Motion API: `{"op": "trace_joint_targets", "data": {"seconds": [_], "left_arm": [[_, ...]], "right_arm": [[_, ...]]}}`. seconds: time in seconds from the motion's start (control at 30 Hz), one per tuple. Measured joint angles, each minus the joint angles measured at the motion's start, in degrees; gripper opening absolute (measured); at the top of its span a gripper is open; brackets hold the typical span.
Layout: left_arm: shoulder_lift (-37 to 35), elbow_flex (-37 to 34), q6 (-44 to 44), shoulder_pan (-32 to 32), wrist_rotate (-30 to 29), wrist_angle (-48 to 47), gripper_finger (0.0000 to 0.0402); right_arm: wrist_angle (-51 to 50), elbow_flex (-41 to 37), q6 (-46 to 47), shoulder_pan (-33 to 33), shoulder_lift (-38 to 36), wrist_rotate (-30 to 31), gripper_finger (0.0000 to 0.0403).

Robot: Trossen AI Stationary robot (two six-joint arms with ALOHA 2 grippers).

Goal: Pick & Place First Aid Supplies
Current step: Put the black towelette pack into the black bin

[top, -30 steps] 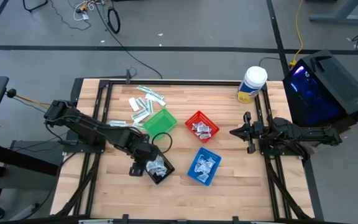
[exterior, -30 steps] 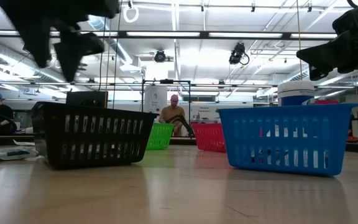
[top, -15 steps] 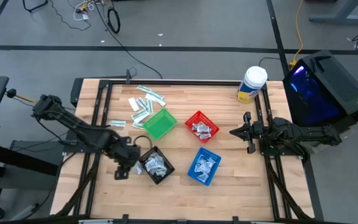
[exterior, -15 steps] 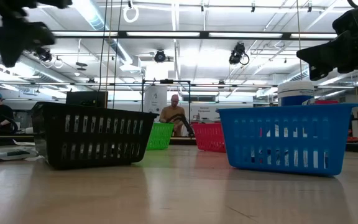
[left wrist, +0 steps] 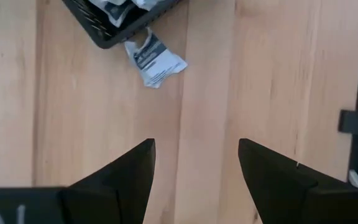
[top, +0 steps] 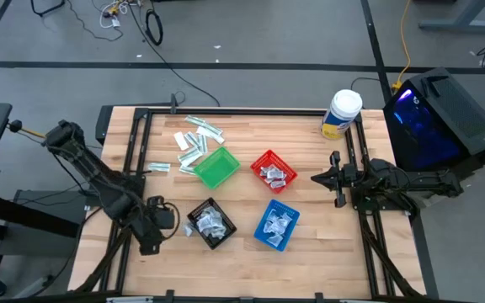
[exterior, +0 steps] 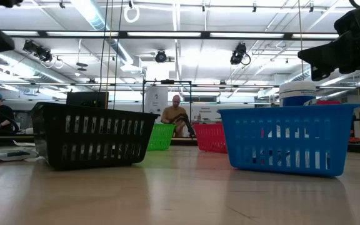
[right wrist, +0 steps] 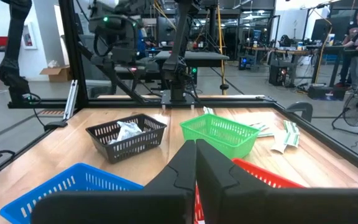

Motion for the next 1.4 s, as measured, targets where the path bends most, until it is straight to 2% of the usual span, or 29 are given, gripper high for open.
{"op": "trace_joint_targets", "data": {"seconds": [0.27, 0.47, 0.67, 0.83, 1.07, 1.4], "left_arm": [[0.02, -7.03, -10.43, -6.07, -11.71, 9.13, 0.0246], [0.09, -11.24, -17.89, -9.55, -20.52, 12.66, 0.0301], [0.15, -14.70, -21.74, -11.49, -23.44, 17.69, 0.0337], [0.13, -17.21, -23.89, -11.30, -27.76, 20.87, 0.0332], [0.56, -21.93, -23.82, -10.01, -29.69, 31.35, 0.0321], [9.29, -21.93, -22.39, -10.33, -31.48, 34.15, 0.0320]], "right_arm": [[0.00, 0.01, 0.00, 0.01, 0.00, 0.00, 0.0013], [0.00, 0.00, 0.00, 0.01, 0.00, 0.00, 0.0013], [0.00, 0.00, 0.00, 0.00, 0.00, 0.00, 0.0013], [-0.01, 0.01, 0.00, 0.01, 0.00, 0.00, 0.0013], [0.00, 0.02, 0.00, 0.02, 0.00, 0.00, 0.0013], [0.00, 0.00, 0.02, 0.00, 0.00, 0.00, 0.0013]]}}
